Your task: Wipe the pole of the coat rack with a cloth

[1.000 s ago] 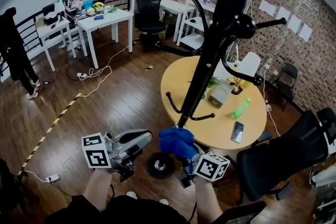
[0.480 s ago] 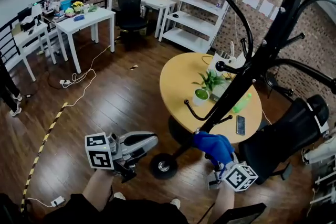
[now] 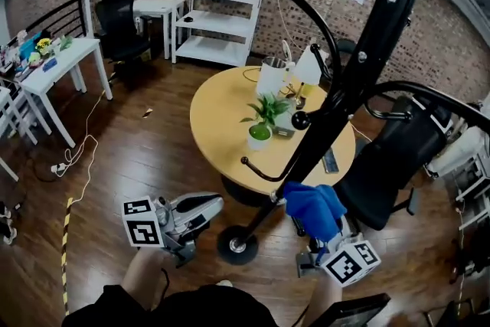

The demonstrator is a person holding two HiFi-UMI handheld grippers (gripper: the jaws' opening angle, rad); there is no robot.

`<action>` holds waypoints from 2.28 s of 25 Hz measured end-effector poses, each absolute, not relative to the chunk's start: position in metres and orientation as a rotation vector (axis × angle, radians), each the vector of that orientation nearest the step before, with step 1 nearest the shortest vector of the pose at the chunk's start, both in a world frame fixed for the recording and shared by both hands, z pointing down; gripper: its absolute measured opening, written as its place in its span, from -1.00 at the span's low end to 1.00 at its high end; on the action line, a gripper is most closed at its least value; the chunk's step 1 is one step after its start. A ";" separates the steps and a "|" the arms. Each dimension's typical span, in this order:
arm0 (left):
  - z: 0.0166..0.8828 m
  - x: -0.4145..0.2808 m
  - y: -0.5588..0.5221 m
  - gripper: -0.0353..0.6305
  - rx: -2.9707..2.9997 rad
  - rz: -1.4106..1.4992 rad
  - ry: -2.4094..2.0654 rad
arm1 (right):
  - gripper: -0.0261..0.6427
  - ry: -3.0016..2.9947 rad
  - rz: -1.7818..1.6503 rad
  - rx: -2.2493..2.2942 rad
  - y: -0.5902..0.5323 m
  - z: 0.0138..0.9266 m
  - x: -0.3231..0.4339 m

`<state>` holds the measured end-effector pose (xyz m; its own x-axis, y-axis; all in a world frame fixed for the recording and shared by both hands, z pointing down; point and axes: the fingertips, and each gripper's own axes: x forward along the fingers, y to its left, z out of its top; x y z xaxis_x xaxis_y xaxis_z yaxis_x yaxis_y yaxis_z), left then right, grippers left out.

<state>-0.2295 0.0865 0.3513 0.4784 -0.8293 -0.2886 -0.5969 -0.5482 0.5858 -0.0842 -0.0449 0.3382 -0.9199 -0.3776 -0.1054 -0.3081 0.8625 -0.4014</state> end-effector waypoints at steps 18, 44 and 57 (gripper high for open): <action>0.353 -0.272 -0.034 -0.89 2.497 -0.523 -0.425 | -0.85 2.696 -0.189 -1.270 -0.072 0.335 -0.160; 0.312 -0.289 -0.011 -0.88 2.579 -0.529 -0.196 | -0.85 2.393 0.100 -1.403 -0.077 0.223 -0.157; 0.337 -0.275 -0.009 -0.88 2.540 -0.440 -0.205 | -0.85 2.494 -0.640 -1.560 -0.083 0.485 -0.163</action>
<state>-0.2750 -0.0095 0.3365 0.9349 -0.2340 -0.2669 -0.0545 -0.8376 0.5435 -0.1627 -0.0827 0.4855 -0.4568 -0.8826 0.1116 -0.8272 0.3752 -0.4183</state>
